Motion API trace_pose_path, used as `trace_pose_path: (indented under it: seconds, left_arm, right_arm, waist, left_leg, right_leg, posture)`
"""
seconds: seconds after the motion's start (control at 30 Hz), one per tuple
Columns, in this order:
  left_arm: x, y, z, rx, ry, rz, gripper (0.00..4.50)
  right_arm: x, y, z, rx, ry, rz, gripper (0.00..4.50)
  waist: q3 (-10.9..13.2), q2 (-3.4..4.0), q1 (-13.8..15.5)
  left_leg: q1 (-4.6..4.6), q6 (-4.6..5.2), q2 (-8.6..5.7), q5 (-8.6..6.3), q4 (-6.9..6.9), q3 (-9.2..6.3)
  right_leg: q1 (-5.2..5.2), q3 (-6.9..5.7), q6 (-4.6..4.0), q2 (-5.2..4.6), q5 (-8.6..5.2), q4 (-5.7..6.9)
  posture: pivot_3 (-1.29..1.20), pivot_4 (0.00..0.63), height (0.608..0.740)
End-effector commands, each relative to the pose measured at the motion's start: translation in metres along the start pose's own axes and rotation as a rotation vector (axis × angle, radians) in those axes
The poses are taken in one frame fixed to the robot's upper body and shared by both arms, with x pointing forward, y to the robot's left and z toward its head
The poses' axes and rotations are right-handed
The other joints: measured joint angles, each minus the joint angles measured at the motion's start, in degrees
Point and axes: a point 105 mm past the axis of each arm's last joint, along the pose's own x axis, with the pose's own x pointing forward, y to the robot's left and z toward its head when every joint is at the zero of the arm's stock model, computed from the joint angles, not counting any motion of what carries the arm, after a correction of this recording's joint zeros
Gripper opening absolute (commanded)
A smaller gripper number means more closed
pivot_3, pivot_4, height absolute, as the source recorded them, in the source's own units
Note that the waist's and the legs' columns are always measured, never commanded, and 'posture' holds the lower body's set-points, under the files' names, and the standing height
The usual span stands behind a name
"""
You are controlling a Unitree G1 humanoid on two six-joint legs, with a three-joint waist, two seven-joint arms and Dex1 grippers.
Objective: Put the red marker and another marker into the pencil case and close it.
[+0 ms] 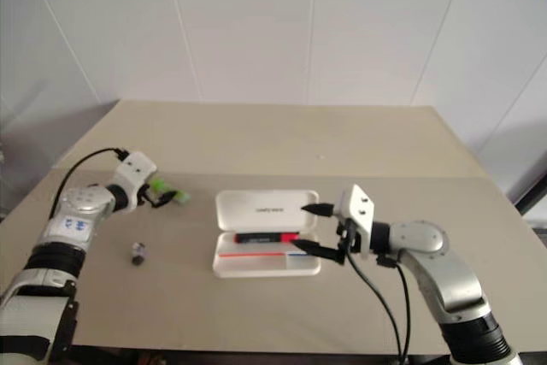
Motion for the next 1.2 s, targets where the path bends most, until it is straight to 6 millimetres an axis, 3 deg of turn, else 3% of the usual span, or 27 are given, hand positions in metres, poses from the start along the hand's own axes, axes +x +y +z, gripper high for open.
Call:
trace_pose_path:
  seconds: [0.03,0.17,0.4,0.73,1.2]
  left_arm:
    - [-0.007,0.015,0.011,-0.064,-0.028,0.142,4.5]
    - [-0.014,0.014,-0.001,-0.288,0.041,0.369,4.5]
    - [-0.022,0.002,-0.011,-0.576,0.141,0.587,4.5]
    - [0.003,-0.021,0.006,-0.787,0.105,0.571,4.5]
    - [0.029,-0.021,-0.006,-1.015,0.223,0.631,4.5]
  right_arm:
    - [-0.005,-0.001,0.013,-0.041,-0.027,-0.016,4.48]
    - [-0.005,0.0,0.012,-0.035,-0.024,-0.006,4.48]
    - [0.0,-0.001,0.012,-0.031,-0.028,0.017,4.48]
    - [0.004,-0.001,0.013,-0.028,-0.032,0.031,4.48]
    - [0.002,0.0,0.012,-0.022,-0.028,0.016,4.48]
  waist:
    - [0.0,0.0,-0.2]
    - [0.0,0.0,0.0]
    - [0.0,-0.07,0.1]
    - [-0.1,-0.12,0.2]
    - [-0.1,-0.14,0.1]
  left_leg:
    - [0.01,0.0,0.0,0.0,0.0,0.01]
    - [0.04,0.0,0.01,0.0,0.02,0.0]
    - [0.02,0.0,-0.03,0.03,0.17,-0.02]
    - [0.03,-0.02,-0.06,0.07,0.16,-0.02]
    - [0.02,-0.02,-0.09,0.08,0.1,-0.01]
  right_leg:
    - [0.0,0.02,0.0,0.0,0.0,0.01]
    - [0.0,0.03,0.01,0.01,0.01,0.06]
    - [0.04,0.04,0.11,-0.01,0.11,0.07]
    - [0.1,0.04,0.16,-0.02,0.2,-0.06]
    - [0.09,0.04,0.18,-0.02,0.21,-0.12]
  posture:
    - [0.0,0.15,0.74]
    - [0.0,0.15,0.74]
    - [0.0,0.15,0.74]
    - [0.0,0.15,0.74]
    - [0.0,0.15,0.74]
